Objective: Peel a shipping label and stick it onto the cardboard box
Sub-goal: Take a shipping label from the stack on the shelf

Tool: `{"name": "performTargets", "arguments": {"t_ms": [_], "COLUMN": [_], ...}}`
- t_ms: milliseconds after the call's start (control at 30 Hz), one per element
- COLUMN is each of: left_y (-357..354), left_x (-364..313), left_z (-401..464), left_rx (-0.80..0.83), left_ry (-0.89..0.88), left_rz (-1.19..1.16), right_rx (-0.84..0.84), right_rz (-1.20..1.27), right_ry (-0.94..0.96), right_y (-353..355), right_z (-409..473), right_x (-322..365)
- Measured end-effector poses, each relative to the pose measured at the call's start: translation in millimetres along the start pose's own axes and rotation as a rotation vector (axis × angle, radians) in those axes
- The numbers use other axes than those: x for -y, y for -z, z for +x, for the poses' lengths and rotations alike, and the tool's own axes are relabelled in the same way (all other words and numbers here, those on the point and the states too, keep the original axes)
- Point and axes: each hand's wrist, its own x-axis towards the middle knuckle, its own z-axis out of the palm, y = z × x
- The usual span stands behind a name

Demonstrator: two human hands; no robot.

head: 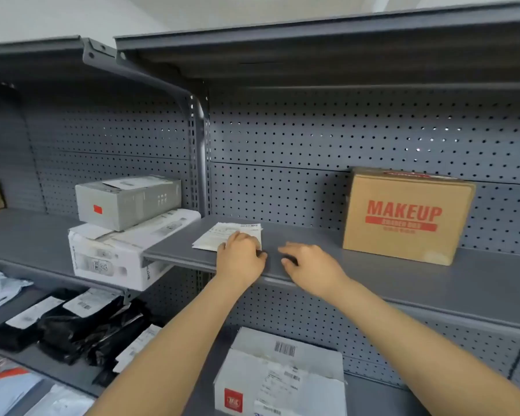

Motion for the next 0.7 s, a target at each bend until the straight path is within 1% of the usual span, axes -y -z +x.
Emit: {"name": "performTargets", "arguments": {"t_ms": [100,200,267,367,400,467,533,633,700], "left_y": [-1.6,-0.3,0.7,-1.1,-0.3,0.0,0.8,4.9,0.7], "left_x": [4.8,5.3,5.6,3.1,1.2,0.5,0.6,0.4,0.6], "left_z": [17.4,25.1,24.9,22.0,19.9,18.5,16.3,10.6,11.1], "left_rx": [0.024,0.083,0.091,0.076,0.072,0.046,-0.015,-0.264,-0.376], "left_ry": [0.03,0.039,0.032,-0.031,-0.042,-0.055,-0.048,-0.115,-0.212], "left_rz": [0.072,0.168,0.254,0.392,0.414,0.384,0.329,0.303,0.269], "right_rx": [0.047,0.098,0.088,0.051,0.044,-0.002,-0.07,-0.091,-0.098], "right_rz": [0.026,0.046,0.063,0.119,0.147,0.226,0.282,0.372,0.493], "right_ry": [-0.031,-0.1,-0.106,-0.08,-0.081,-0.125,-0.18,-0.255,-0.314], "right_y": [-8.9,-16.6,-20.0,-23.1,-22.3,-22.1,-20.8,-17.8,-14.2], "right_z": [23.2,39.8,47.0,49.9,49.9,50.8,51.5,51.0,50.4], "right_x": [4.4,5.2,2.5,-2.5,-3.4,-7.5,-10.0,-8.4,-5.0]}}
